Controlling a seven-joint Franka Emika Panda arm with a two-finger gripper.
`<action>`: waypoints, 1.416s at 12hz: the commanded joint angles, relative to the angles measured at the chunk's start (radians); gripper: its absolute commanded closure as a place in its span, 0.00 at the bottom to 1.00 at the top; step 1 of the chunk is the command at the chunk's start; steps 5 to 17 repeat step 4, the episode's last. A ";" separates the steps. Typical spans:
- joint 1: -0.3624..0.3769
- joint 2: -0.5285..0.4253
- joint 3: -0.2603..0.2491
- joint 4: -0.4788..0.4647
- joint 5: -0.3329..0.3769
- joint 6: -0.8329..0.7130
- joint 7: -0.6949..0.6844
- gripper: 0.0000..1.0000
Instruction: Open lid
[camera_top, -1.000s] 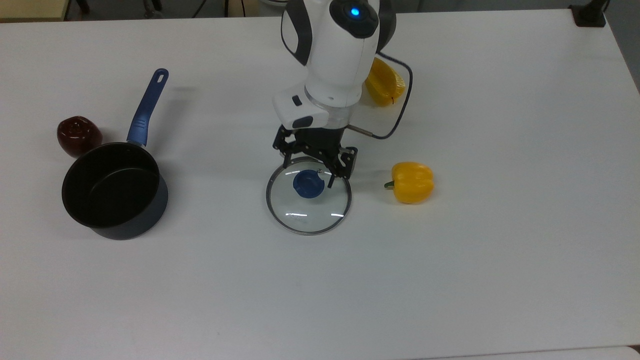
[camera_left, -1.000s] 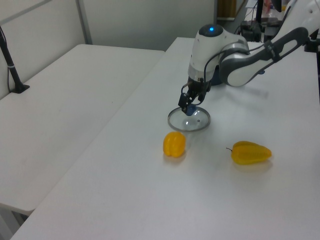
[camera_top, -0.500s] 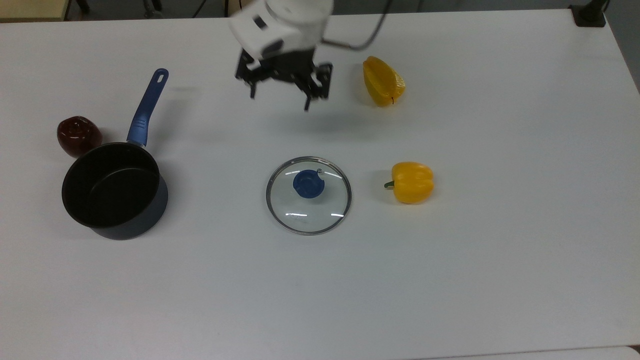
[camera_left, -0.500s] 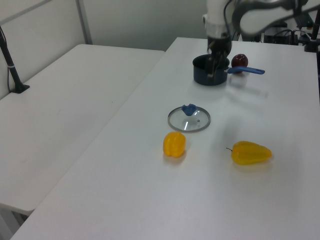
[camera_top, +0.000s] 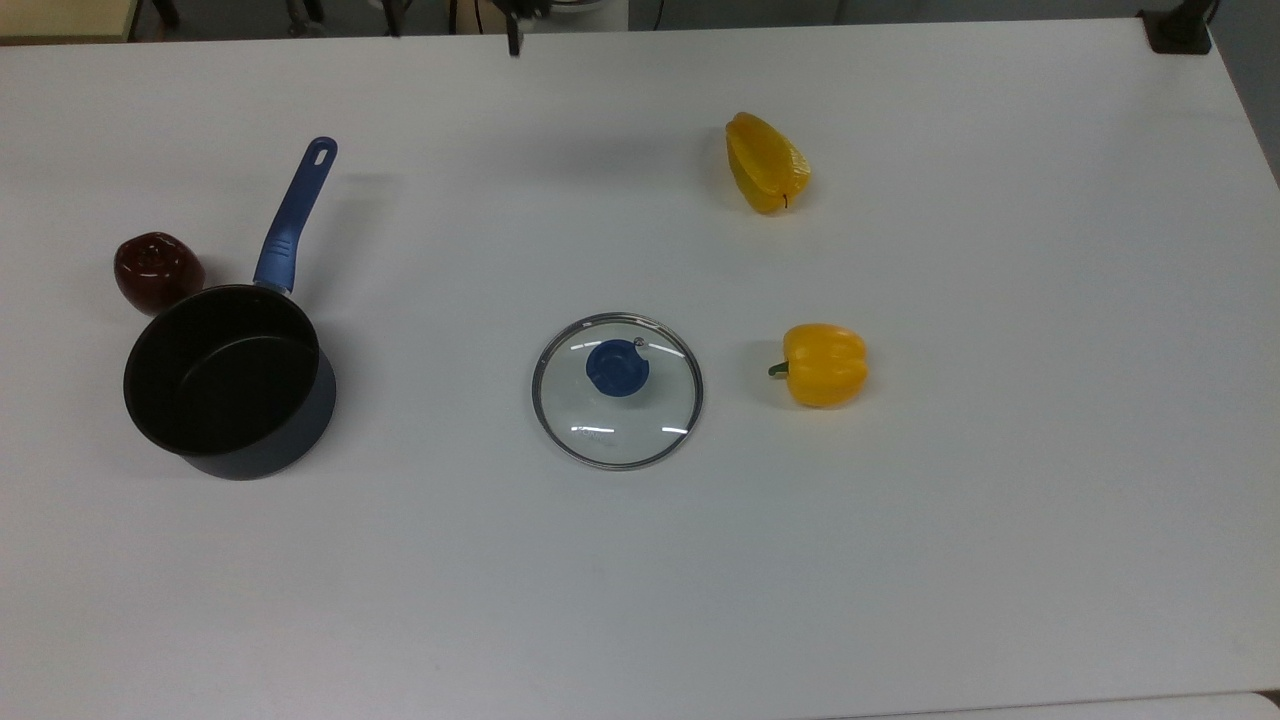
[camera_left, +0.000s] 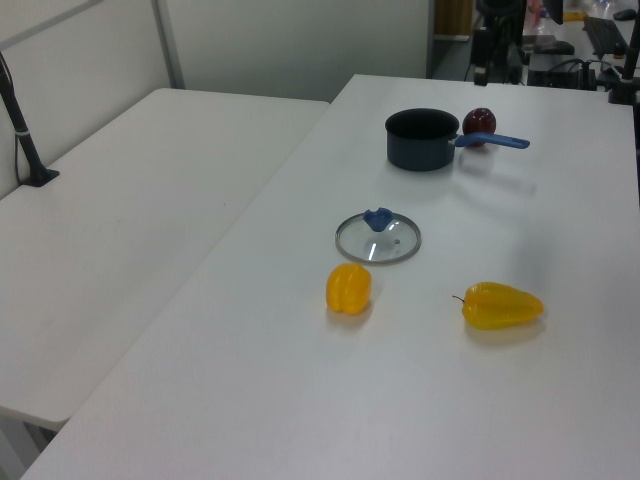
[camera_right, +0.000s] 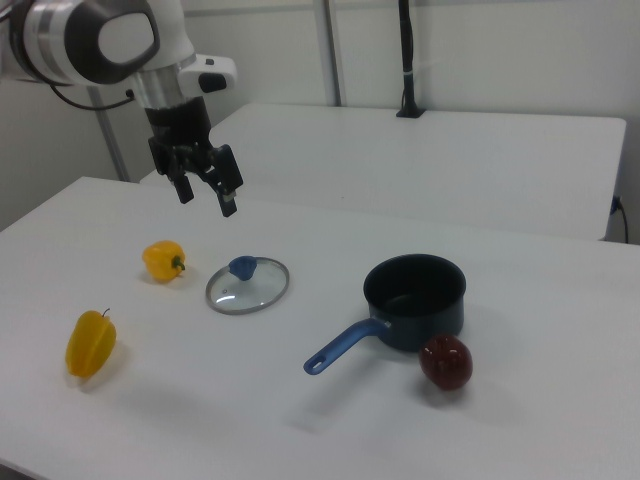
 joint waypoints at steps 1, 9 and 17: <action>-0.043 -0.066 -0.005 -0.036 0.028 -0.035 -0.034 0.00; -0.048 -0.070 -0.008 -0.033 0.028 -0.037 -0.034 0.00; -0.048 -0.070 -0.008 -0.033 0.028 -0.037 -0.034 0.00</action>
